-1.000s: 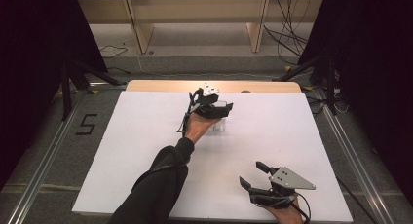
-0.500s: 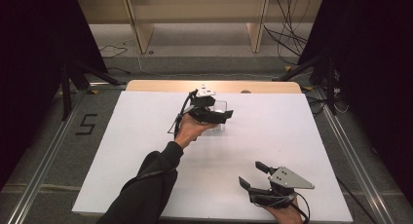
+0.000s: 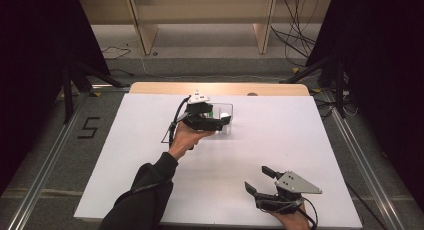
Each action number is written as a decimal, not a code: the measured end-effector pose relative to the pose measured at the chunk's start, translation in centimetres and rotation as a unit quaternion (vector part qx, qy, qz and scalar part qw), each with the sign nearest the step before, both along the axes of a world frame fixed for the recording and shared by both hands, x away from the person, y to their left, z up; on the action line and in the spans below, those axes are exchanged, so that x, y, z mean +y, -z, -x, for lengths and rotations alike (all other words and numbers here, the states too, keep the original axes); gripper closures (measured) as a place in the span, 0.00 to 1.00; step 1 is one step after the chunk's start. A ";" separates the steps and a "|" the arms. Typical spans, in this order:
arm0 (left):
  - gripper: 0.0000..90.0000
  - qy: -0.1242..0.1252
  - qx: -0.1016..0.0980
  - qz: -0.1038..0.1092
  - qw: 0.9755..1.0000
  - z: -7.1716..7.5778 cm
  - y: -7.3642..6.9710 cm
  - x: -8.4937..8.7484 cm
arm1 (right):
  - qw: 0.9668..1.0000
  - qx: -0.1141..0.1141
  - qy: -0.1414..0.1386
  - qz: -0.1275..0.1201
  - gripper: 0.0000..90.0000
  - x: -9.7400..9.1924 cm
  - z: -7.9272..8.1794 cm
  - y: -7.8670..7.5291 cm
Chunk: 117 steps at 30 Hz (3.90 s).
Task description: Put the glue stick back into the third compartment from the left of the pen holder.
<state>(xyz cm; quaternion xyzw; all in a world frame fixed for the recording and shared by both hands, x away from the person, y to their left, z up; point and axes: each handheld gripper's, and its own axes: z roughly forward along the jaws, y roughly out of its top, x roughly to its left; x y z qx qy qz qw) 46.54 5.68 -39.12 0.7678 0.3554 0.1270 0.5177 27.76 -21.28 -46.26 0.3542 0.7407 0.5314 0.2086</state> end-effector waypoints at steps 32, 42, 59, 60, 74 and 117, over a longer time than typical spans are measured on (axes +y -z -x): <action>0.17 0.066 -0.035 0.038 0.996 6.1 2.1 4.9 | 1.000 0.002 -0.001 -0.002 0.26 0.1 0.0 0.0; 0.17 0.075 -0.040 0.032 0.996 8.1 2.6 6.0 | 1.000 0.003 -0.002 -0.005 0.26 0.1 0.0 0.0; 0.17 0.085 -0.026 0.026 0.996 10.7 4.9 7.6 | 1.000 0.007 0.001 -0.010 0.26 -0.2 0.0 0.0; 0.17 0.083 -0.026 0.026 0.996 10.9 5.1 7.8 | 1.000 0.006 0.001 -0.009 0.26 -0.3 0.0 0.1; 0.17 0.082 -0.015 0.025 0.996 13.3 6.7 9.5 | 1.000 0.012 0.003 -0.013 0.26 -0.6 0.1 0.3; 0.12 0.050 0.005 0.035 0.998 15.1 7.4 12.1 | 0.999 0.024 0.006 -0.021 0.25 -1.1 0.2 0.5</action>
